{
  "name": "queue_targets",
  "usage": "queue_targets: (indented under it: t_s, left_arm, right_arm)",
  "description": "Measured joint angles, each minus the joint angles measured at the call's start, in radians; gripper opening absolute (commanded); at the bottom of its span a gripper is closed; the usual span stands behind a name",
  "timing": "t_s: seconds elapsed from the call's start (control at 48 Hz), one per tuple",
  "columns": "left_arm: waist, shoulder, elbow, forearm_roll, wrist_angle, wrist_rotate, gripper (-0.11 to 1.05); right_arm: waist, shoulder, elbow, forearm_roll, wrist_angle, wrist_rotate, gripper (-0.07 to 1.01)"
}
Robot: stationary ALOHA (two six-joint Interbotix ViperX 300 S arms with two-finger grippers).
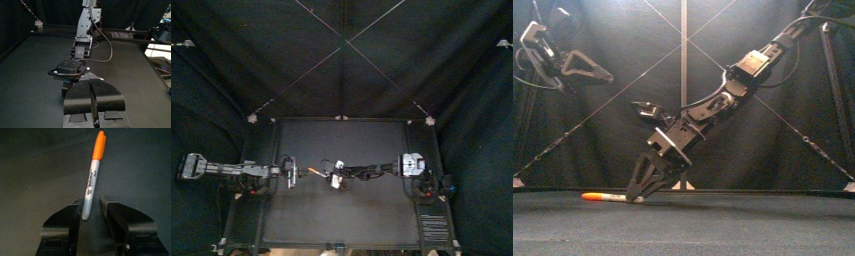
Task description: Uncap the pen
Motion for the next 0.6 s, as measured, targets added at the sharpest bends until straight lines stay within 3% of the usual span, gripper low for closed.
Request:
queue_targets:
  t_s: [0.146,0.229,0.396,0.604]
  left_arm:
    - [0.000,0.000,0.002,-0.002,0.000,-0.0015,0.12]
    - [0.000,0.000,0.002,-0.008,0.000,-0.0031,0.23]
    - [0.002,0.000,0.000,-0.025,0.000,-0.0031,0.44]
    - [0.000,0.000,-0.003,-0.052,0.000,-0.0046,0.72]
  right_arm:
    - [-0.002,0.000,0.000,-0.002,0.026,0.006,0.54]
    - [0.003,-0.005,0.005,-0.009,0.038,-0.006,0.52]
    - [0.015,-0.071,0.046,-0.081,0.083,-0.002,0.51]
    - [0.029,-0.199,0.078,-0.153,0.086,0.000,0.51]
